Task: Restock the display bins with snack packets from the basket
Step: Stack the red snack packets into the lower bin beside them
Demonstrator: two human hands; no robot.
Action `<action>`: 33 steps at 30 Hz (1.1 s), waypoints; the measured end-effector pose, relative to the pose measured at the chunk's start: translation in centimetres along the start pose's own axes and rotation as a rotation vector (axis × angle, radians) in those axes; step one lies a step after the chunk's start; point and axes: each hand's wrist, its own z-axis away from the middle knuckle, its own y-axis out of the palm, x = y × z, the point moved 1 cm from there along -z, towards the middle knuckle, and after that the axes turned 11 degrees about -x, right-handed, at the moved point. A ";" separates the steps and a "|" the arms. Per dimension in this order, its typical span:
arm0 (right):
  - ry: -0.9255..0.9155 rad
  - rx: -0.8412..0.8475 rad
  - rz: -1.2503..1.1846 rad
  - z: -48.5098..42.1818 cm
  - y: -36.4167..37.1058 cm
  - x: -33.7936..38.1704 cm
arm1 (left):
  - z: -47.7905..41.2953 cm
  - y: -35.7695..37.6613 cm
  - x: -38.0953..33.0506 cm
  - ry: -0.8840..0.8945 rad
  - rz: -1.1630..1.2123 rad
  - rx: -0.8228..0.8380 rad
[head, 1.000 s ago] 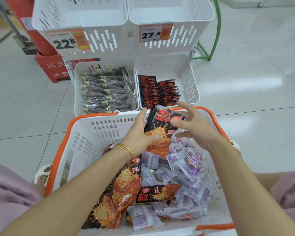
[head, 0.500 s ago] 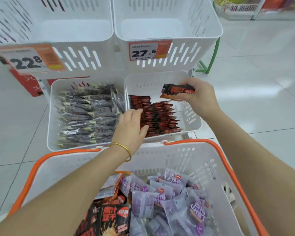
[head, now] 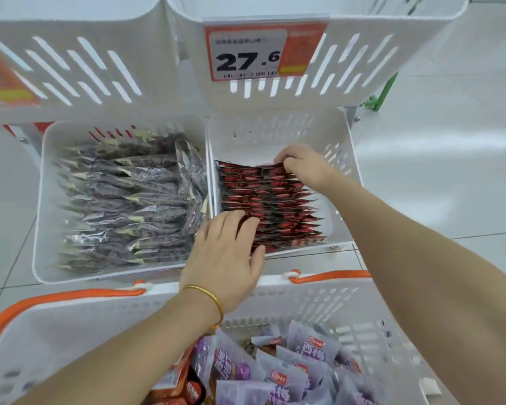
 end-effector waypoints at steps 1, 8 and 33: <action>0.020 0.031 -0.013 -0.2 0.2 0.0 | -0.1 0.1 0.1 -0.001 0.000 -0.006; -0.023 0.014 -0.037 2.3 -1.4 -0.4 | -0.3 0.0 0.1 -0.019 -0.021 0.022; -0.157 0.337 0.236 34.4 11.5 5.6 | 15.1 -11.4 5.0 -0.203 0.171 -0.083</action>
